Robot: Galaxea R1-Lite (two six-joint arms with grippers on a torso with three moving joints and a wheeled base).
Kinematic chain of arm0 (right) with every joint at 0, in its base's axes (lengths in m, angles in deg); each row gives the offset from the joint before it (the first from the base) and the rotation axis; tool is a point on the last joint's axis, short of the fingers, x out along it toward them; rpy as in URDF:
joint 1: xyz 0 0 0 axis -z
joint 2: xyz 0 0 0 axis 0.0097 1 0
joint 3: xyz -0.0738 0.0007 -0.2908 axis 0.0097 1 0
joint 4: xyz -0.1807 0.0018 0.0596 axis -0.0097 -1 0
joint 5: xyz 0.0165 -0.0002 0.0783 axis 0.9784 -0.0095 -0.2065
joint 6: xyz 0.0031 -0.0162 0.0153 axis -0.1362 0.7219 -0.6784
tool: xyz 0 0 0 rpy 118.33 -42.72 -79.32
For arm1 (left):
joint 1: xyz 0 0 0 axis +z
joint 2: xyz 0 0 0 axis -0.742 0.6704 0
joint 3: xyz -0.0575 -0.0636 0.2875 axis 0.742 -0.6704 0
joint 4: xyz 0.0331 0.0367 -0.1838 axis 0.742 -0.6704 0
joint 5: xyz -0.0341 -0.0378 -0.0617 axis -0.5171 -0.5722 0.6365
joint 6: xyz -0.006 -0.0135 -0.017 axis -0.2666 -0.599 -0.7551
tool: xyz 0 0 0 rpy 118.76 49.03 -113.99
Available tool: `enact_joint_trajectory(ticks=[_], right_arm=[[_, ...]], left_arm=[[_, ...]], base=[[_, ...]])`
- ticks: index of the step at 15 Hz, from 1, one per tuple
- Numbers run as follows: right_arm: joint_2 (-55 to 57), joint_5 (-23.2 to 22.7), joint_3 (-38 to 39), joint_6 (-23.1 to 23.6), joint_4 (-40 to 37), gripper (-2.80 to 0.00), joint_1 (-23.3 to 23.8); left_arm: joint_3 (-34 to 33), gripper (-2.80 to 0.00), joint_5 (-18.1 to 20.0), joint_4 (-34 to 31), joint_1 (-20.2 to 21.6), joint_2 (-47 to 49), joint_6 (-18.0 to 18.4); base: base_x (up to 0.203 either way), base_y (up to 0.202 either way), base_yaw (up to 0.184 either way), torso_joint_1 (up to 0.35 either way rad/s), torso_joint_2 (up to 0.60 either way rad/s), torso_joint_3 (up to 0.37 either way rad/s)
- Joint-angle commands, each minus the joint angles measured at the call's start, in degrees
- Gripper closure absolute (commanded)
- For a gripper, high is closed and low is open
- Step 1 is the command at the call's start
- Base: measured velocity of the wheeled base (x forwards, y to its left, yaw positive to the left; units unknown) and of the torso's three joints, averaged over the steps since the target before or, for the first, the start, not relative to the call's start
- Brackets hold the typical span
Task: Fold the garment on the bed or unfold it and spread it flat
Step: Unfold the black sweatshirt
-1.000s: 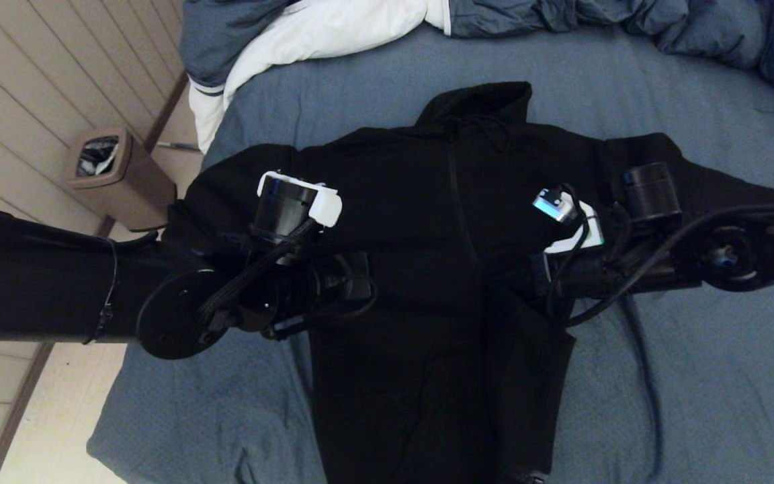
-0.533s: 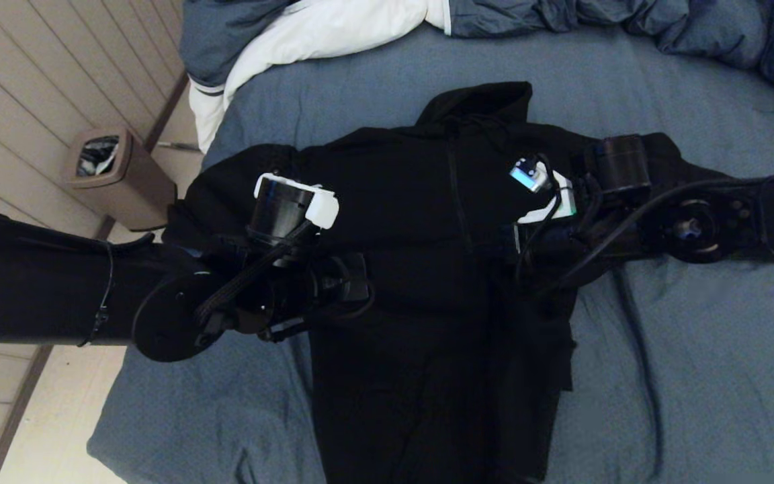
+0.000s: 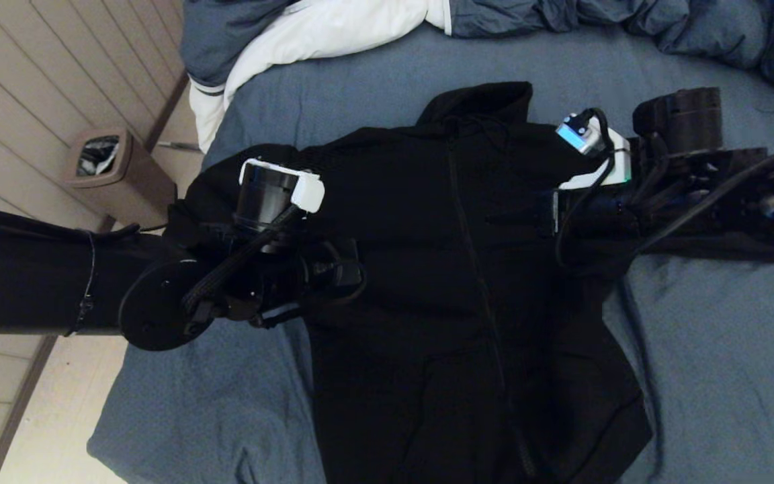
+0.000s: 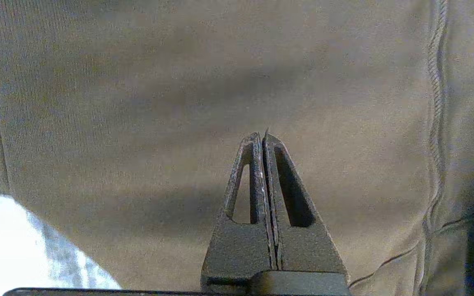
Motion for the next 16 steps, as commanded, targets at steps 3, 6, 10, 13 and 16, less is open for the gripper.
enact_joint_trajectory(ticks=[3,6,10,13,16], right_arm=[[-7.1,0.5,5.5,0.6,-2.7,0.00,8.6],[-11.9,0.5,10.5,2.6,-5.3,0.00,13.9],[-18.9,0.4,15.2,5.0,-8.7,0.00,19.9],[-21.2,0.2,23.6,6.7,-9.7,0.00,19.2],[-19.0,0.6,27.8,6.8,-9.5,0.00,12.7]], left_arm=[[1.3,0.00,0.0,0.0,0.0,0.8,-0.1],[1.2,0.00,0.0,0.0,0.0,0.8,-0.1],[1.4,0.00,0.1,0.0,0.1,1.1,-0.1],[1.4,0.00,0.2,0.0,0.0,1.4,-0.1],[1.2,0.00,0.2,-0.1,0.0,1.2,-0.1]], base=[[0.000,0.000,0.000,0.000,0.00,0.000],[0.000,0.000,0.000,0.000,0.00,0.000],[0.000,0.000,0.000,0.000,0.00,0.000],[0.000,0.000,0.000,0.000,0.00,0.000],[0.000,0.000,0.000,0.000,0.00,0.000]])
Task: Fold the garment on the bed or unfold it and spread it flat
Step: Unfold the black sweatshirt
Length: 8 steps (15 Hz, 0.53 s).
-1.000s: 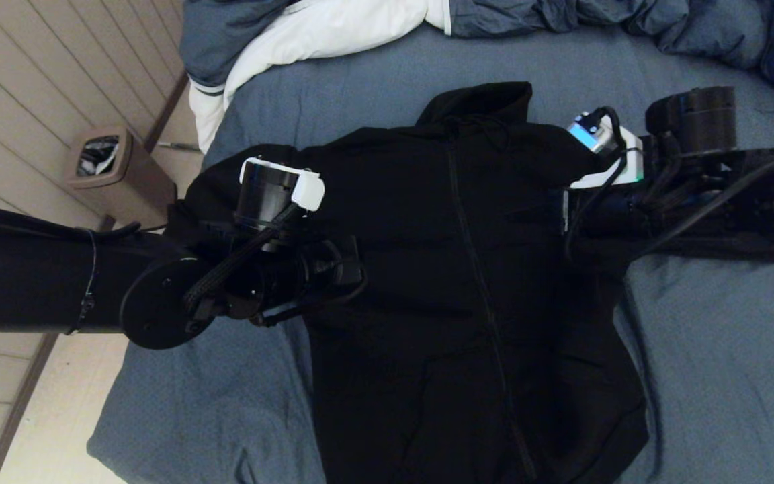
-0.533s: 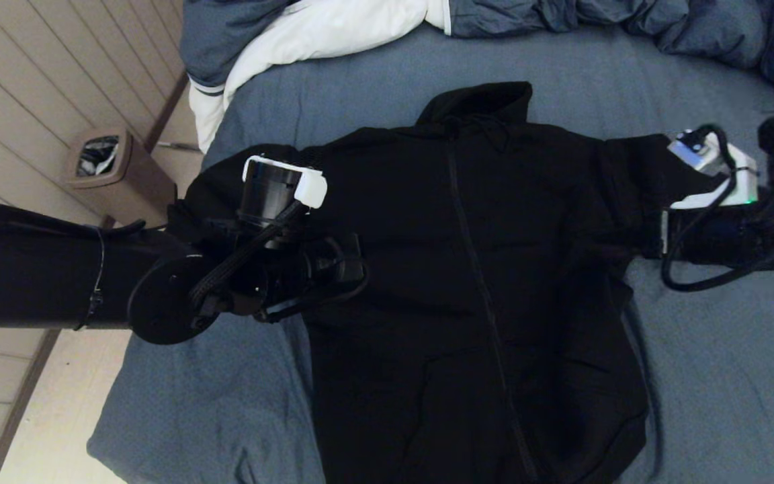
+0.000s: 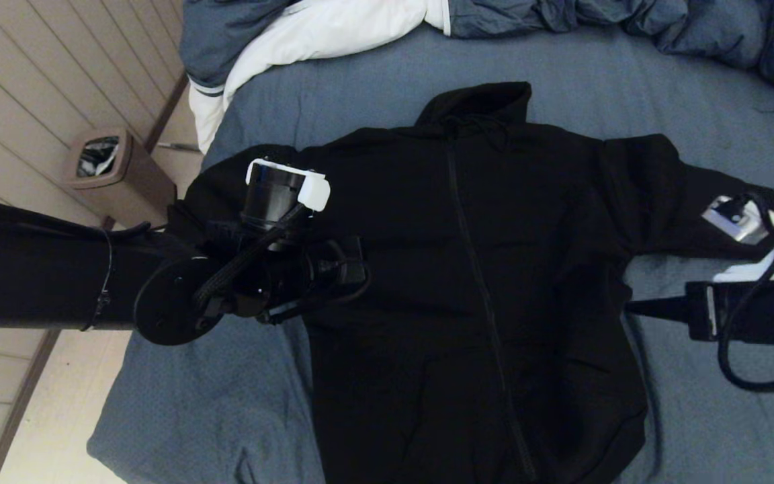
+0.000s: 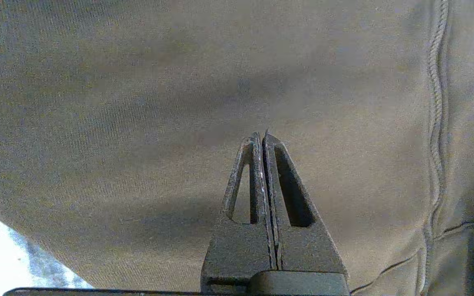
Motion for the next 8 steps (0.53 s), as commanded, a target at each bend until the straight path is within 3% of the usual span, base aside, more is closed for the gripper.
enact_joint_trajectory(ticks=[1,5,8], right_arm=[[1.6,0.2,3.5,0.0,0.0,0.00,-4.4],[3.1,0.5,8.6,0.5,7.9,0.00,-7.2],[3.8,0.4,7.3,0.8,9.7,0.00,-12.1]], left_arm=[[-0.2,0.00,-0.1,0.1,0.0,0.1,-0.1],[0.7,0.00,-0.2,0.1,0.0,2.0,-0.1],[2.1,0.00,-0.3,0.0,0.0,4.2,0.0]], base=[[0.000,0.000,0.000,0.000,0.00,0.000],[0.000,0.000,0.000,0.000,0.00,0.000],[0.000,0.000,0.000,0.000,0.00,0.000]])
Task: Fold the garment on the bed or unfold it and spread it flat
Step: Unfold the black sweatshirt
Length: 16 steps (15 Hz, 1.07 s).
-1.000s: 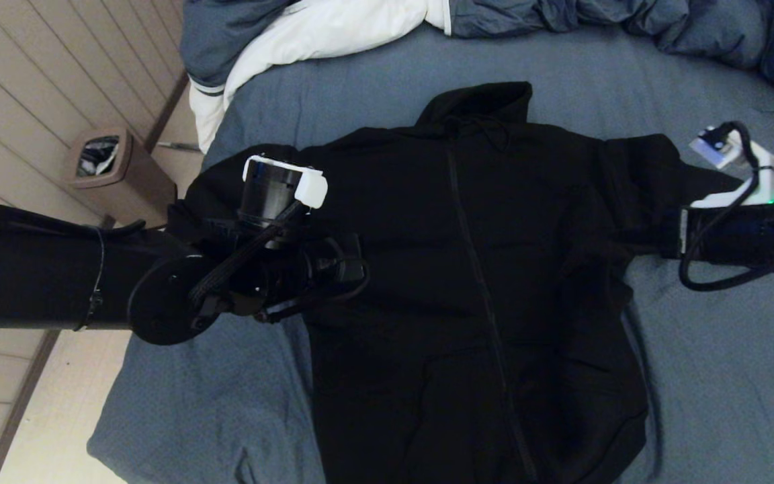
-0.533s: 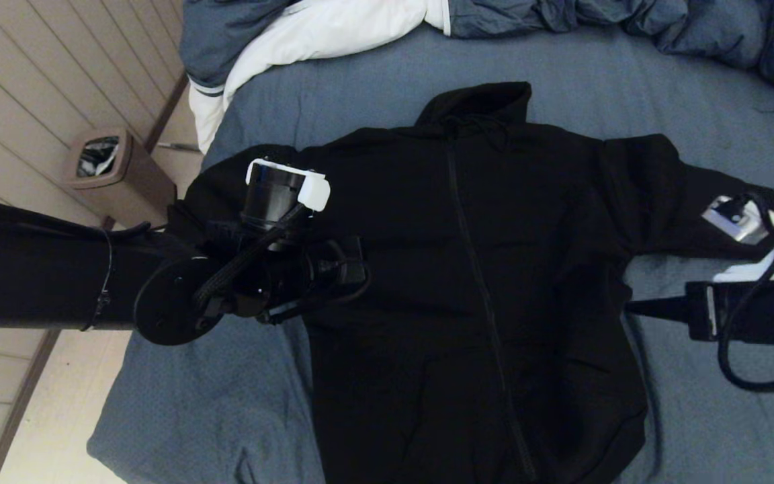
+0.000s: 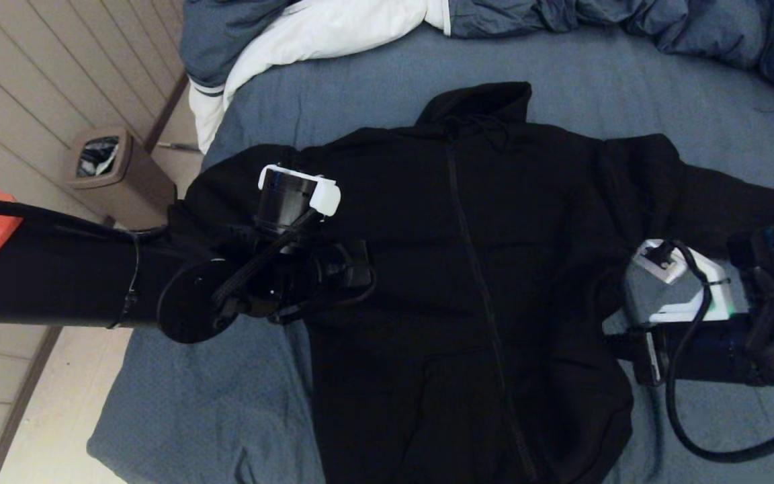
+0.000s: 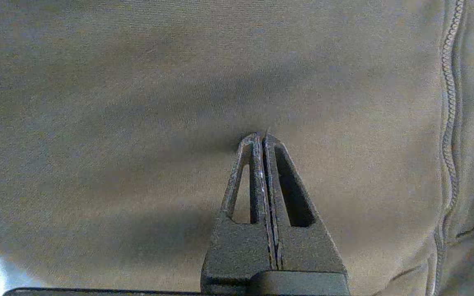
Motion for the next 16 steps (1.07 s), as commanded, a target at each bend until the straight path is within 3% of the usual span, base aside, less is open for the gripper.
enact_joint_trajectory(ticks=[1,5,14,16], right_arm=[[0.8,-0.2,-2.5,0.0,0.1,0.00,-3.6],[6.3,-0.4,-11.3,-1.0,0.0,0.00,-6.6],[25.4,0.0,-33.2,-9.3,0.0,0.00,-13.5],[26.3,3.3,-36.1,-10.2,0.1,0.00,-15.6]], left_arm=[[0.6,0.00,-0.1,0.1,0.0,2.7,-0.2],[1.8,0.00,-0.1,-0.1,0.6,2.6,-0.2],[1.7,0.00,0.1,-0.1,0.8,2.3,-0.1],[1.6,0.00,0.1,-0.1,0.8,1.5,-0.1]], base=[[0.000,0.000,0.000,0.000,0.00,0.000],[0.000,0.000,0.000,0.000,0.00,0.000],[0.000,0.000,0.000,0.000,0.00,0.000],[0.000,0.000,0.000,0.000,0.00,0.000]])
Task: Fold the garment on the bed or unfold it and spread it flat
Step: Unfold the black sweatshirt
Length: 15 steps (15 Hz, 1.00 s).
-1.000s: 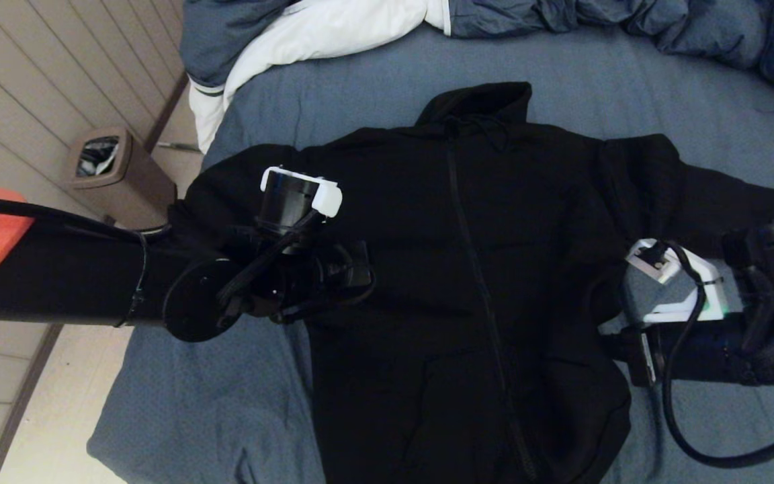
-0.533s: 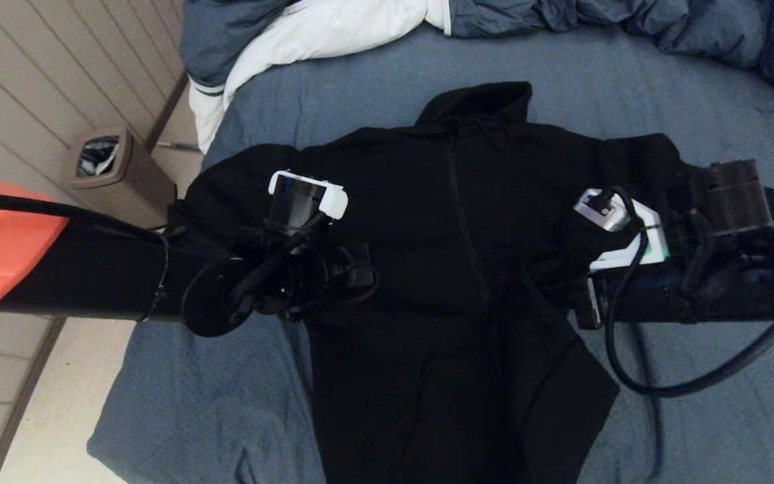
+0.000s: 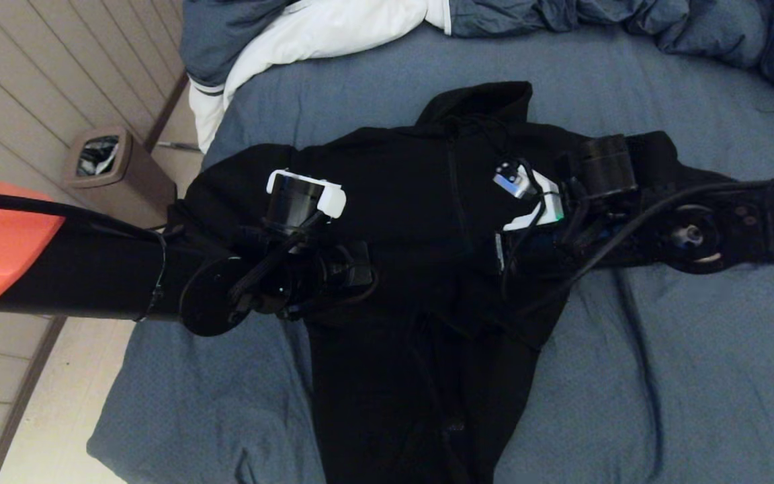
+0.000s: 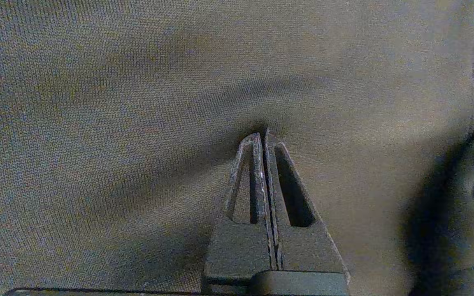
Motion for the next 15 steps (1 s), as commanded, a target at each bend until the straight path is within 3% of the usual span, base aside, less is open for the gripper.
enact_joint_trajectory(ticks=[1,9,14,15], right_arm=[[2.3,2.6,-3.0,-0.2,0.0,0.00,-1.6],[-9.0,5.6,-0.8,0.5,-2.7,0.00,1.8],[-16.3,5.7,6.1,1.5,-12.7,0.00,2.8],[-17.2,5.7,8.0,1.9,-13.6,-2.80,2.7]], left_arm=[[0.0,0.00,-0.1,0.0,0.0,-1.1,-0.2],[-0.3,0.00,0.0,0.1,-0.2,-1.5,-0.2],[-0.4,0.00,0.0,0.3,-0.5,-0.8,-0.3],[-0.5,0.00,0.0,0.3,-0.7,-0.7,-0.3]], base=[[0.000,0.000,0.000,0.000,0.00,0.000],[0.000,0.000,0.000,0.000,0.00,0.000],[0.000,0.000,0.000,0.000,0.00,0.000],[0.000,0.000,0.000,0.000,0.00,0.000]])
